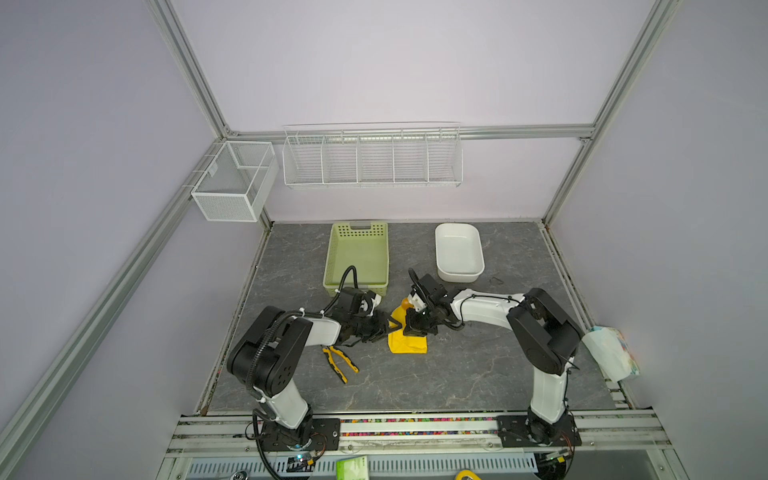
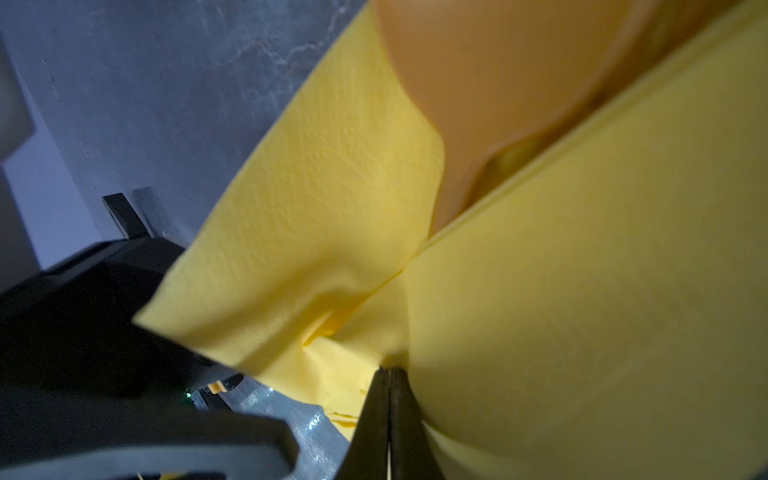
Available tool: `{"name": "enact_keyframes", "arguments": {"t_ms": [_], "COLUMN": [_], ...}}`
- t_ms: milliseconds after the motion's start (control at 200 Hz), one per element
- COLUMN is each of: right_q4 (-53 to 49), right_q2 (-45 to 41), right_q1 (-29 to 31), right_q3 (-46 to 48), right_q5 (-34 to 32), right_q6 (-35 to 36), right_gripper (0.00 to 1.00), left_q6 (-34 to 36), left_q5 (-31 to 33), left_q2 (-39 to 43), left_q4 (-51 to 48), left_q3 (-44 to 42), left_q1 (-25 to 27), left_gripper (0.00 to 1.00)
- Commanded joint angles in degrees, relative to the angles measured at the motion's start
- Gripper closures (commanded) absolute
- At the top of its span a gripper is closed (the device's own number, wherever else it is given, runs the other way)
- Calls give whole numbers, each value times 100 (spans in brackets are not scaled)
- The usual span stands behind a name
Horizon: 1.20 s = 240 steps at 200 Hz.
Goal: Place the utensils on the paper napkin and roll it up
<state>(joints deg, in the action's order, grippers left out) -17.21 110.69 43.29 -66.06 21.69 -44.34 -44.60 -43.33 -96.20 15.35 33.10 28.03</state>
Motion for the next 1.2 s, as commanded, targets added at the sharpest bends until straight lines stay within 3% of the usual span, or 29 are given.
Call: {"name": "enact_keyframes", "arguments": {"t_ms": [0, 250, 565, 660, 875, 1045, 1195], "right_q4": [-247, -230, -204, -200, -204, -212, -220], "right_q2": [145, 154, 159, 154, 155, 145, 143], "right_q1": [48, 48, 47, 46, 48, 41, 44], "right_q3": [-8, -12, 33, 32, 28, 32, 38], "right_q5": [-165, -148, -139, -132, -128, -131, -135], "right_q6": [56, 60, 60, 62, 50, 56, 49], "right_gripper": [93, 93, 93, 93, 93, 93, 93], "left_q6": [-244, -41, 874, 1081, 1147, 1114, 944], "left_q5": [239, 590, 1180, 1416, 1336, 1243, 915], "left_q2": [271, 822, 813, 879, 991, 1209, 1048], "left_q4": [87, -516, -1873, -2289, -2593, -2630, -2479], "left_q3": [-278, -371, 569, 774, 917, 937, 1007], "left_q1": [84, 80, 80, 80, 80, 82, 89], "left_gripper": [55, 53, 55, 59, 82, 91, 91]}}
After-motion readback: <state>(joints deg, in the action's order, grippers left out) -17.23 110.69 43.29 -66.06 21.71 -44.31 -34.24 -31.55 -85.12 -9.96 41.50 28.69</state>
